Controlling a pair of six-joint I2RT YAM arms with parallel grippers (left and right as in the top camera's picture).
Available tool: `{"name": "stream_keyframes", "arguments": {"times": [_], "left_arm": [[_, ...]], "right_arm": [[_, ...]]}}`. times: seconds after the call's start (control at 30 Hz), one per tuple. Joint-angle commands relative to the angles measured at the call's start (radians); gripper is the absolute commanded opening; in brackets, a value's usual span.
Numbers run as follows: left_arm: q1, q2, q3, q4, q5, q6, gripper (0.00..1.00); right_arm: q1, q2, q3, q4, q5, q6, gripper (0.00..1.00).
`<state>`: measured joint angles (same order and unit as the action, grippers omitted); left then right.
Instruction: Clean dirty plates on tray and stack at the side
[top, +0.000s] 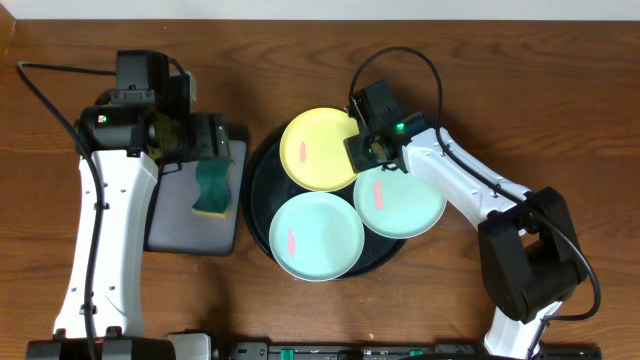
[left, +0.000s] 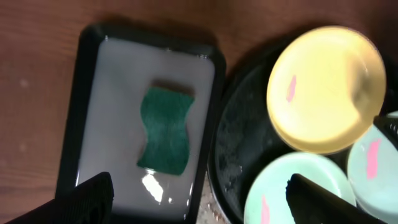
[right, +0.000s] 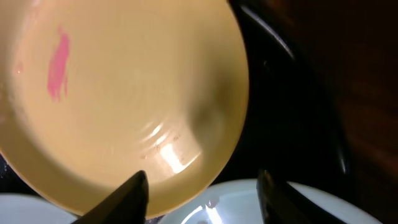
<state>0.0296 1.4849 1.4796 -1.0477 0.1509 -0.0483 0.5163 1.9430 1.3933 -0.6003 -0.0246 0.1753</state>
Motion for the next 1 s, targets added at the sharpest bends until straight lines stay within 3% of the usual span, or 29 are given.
{"name": "stream_keyframes", "arguments": {"times": [0.0,0.4,0.5,0.53,0.63,0.7,0.77,0.97], "left_arm": [[-0.003,0.006,-0.008,0.023,-0.002,0.001,0.89],[-0.003,0.006,-0.008,0.039,-0.005,0.002,0.89],[-0.002,0.006,-0.008,0.019,-0.006,0.002,0.33],[-0.002,0.006,-0.008,0.011,-0.006,0.002,0.24],[-0.002,0.008,-0.01,-0.011,-0.036,0.002,0.23],[-0.002,0.008,-0.022,-0.014,-0.081,0.002,0.26],[-0.002,0.008,-0.048,-0.002,-0.106,0.002,0.38],[-0.002,0.011,-0.154,0.086,-0.111,0.002,0.4]], "right_arm": [[0.01,0.007,0.011,0.031,0.024,0.018,0.51],[0.006,0.085,0.01,0.093,0.035,0.041,0.51],[0.006,0.092,0.01,0.095,0.035,0.041,0.47],[0.006,0.092,0.01,0.095,0.035,0.041,0.45],[0.006,0.092,0.01,0.096,0.035,0.041,0.36],[0.006,0.092,0.01,0.097,0.036,0.041,0.37],[0.006,0.092,0.01,0.1,0.037,0.041,0.39],[0.006,0.092,0.01,0.1,0.062,0.041,0.38]]}}
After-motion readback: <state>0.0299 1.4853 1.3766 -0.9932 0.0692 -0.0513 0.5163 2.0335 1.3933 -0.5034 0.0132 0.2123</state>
